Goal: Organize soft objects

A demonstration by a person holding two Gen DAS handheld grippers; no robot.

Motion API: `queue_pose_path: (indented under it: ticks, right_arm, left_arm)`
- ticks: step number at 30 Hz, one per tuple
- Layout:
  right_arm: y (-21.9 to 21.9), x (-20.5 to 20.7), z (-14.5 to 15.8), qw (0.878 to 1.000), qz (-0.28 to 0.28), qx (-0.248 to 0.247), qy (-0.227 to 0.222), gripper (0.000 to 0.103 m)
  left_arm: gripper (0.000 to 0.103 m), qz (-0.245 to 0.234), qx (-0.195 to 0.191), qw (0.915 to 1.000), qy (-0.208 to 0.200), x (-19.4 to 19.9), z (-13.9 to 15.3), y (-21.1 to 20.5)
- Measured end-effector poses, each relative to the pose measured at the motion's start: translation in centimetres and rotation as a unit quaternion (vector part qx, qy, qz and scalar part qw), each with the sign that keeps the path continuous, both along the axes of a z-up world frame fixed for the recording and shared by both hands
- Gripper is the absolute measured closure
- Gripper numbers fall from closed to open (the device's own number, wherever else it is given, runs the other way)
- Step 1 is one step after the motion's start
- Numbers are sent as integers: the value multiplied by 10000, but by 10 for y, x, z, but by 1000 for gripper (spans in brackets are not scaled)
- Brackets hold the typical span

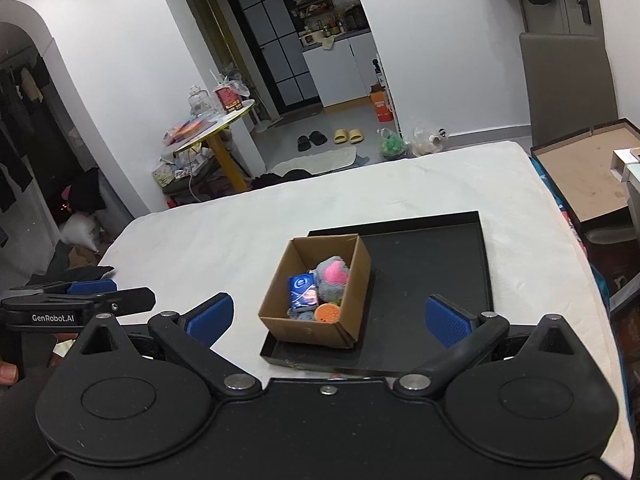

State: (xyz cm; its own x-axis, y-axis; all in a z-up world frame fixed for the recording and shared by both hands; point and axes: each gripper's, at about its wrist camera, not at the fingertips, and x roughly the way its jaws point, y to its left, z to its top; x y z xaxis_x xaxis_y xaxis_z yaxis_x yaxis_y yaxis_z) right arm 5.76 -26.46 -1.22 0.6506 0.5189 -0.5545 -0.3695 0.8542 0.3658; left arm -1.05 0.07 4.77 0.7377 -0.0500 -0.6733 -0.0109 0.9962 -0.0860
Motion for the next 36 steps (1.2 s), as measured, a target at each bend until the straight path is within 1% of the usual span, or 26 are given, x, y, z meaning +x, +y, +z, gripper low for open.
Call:
queue_pose_path:
  ticks: [11,14,19,23,29,36]
  right_arm:
    - [26,-21,7,9996,202,-193,-39,0]
    - [26,-23,7,9998,146,-158,12,0]
    - [23,-23,7,9998,69,-203,33,0]
    - [22,-24,8,9997,89,-203,53,0]
    - [26,-24,11,9996,155,-253,37,0]
    - [27,-24,10,9995,166,-254,37,0]
  left_arm:
    - [2,17,16,10000,-69,-18,8,3]
    - [2,-35,30,9999,-113,-22,9,-1]
    - [2,24,-17,9999,-100,-23,7,-3]
    - [2,38,35,9999,-119,-24,8,-3]
    - [2,68,-46,9999,-79,-25,7,2]
    - [2,119,-51,9999,-87,-27,8,3]
